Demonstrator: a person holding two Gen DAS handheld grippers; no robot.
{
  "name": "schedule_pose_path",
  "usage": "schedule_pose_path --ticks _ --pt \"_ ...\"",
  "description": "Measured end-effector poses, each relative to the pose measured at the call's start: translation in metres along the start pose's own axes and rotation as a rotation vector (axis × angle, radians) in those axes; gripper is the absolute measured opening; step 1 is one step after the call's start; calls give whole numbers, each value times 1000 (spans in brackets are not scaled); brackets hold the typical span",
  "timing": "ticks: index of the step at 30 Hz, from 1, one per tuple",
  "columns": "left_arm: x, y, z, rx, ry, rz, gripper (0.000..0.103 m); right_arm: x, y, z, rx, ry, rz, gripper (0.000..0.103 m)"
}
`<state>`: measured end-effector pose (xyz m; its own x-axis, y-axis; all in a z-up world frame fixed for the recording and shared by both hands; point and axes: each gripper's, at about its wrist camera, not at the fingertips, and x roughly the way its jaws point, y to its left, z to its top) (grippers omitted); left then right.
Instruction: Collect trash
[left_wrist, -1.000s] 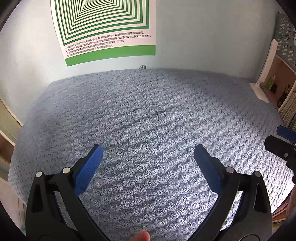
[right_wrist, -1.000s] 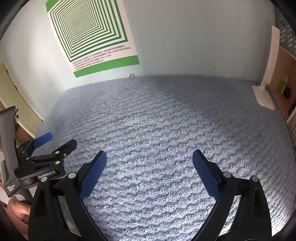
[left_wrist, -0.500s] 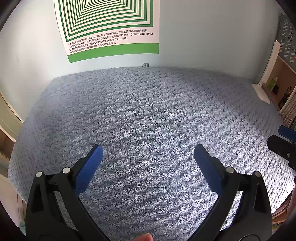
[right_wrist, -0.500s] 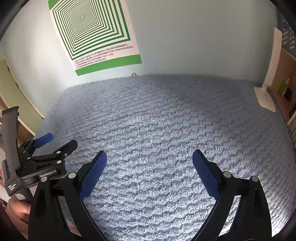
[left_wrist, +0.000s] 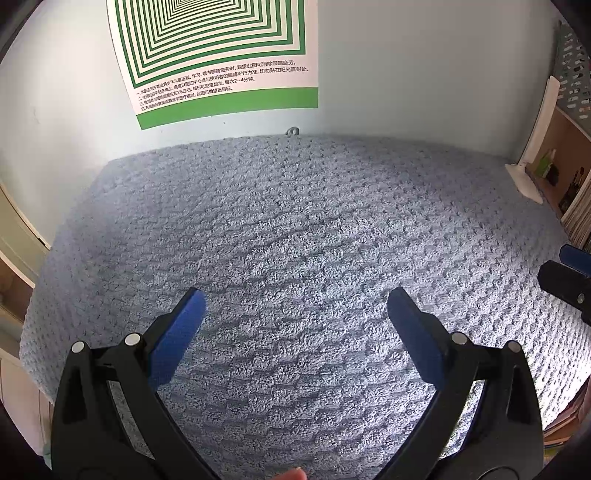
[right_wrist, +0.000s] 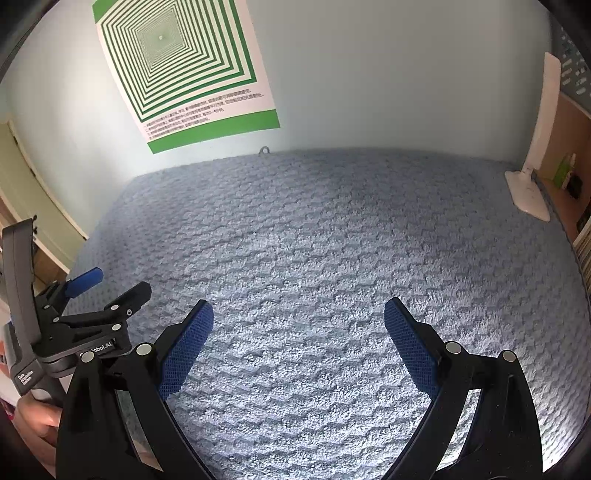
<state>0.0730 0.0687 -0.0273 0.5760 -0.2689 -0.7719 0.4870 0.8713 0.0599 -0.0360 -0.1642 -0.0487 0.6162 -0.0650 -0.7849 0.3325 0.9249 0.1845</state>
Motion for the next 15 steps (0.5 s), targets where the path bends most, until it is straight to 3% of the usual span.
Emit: schedule_pose_path --ticks 13,15 --pt "4 7 -2 -13 23 14 97 0 1 1 5 0 2 93" --pt "6 8 -1 -18 36 -29 97 0 0 1 8 -3 0 93"
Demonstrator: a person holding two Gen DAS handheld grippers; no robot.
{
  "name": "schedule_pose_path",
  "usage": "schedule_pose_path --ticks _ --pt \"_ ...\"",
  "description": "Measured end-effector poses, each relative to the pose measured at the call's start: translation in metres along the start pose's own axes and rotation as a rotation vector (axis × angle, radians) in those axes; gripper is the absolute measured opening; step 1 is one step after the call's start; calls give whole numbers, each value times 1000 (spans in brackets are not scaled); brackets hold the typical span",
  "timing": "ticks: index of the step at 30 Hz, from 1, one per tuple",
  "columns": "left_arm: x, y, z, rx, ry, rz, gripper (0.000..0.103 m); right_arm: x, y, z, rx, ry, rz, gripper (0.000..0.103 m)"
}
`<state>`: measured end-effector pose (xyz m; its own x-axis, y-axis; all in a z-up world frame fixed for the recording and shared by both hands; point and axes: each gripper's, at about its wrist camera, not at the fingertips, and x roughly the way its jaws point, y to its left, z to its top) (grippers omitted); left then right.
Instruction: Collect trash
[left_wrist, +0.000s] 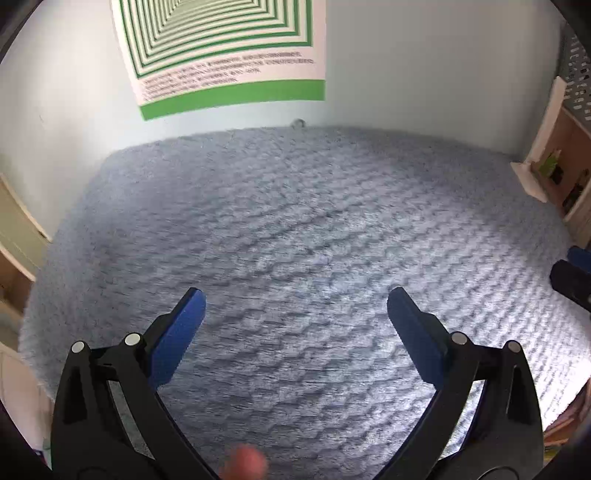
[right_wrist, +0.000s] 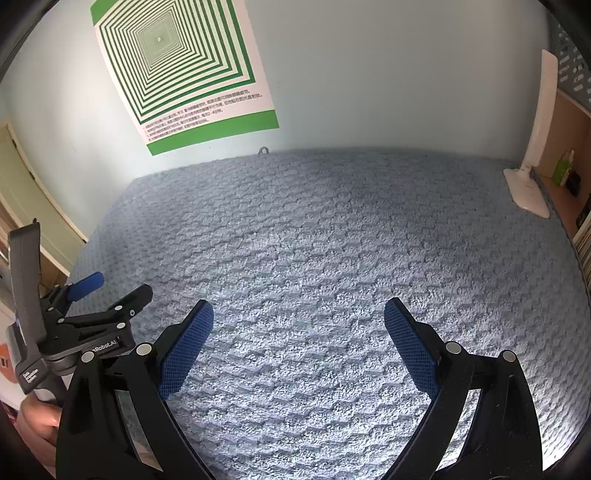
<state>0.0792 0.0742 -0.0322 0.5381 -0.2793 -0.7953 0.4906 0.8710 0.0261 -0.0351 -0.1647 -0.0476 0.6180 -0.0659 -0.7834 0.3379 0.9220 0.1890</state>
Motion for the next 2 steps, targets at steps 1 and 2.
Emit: schedule_pose_path --ticks 1,2 --pt "1 0 0 -3 3 -3 97 0 0 -1 1 0 1 93" --pt "1 0 0 -4 4 4 97 0 -1 -1 3 0 1 93"
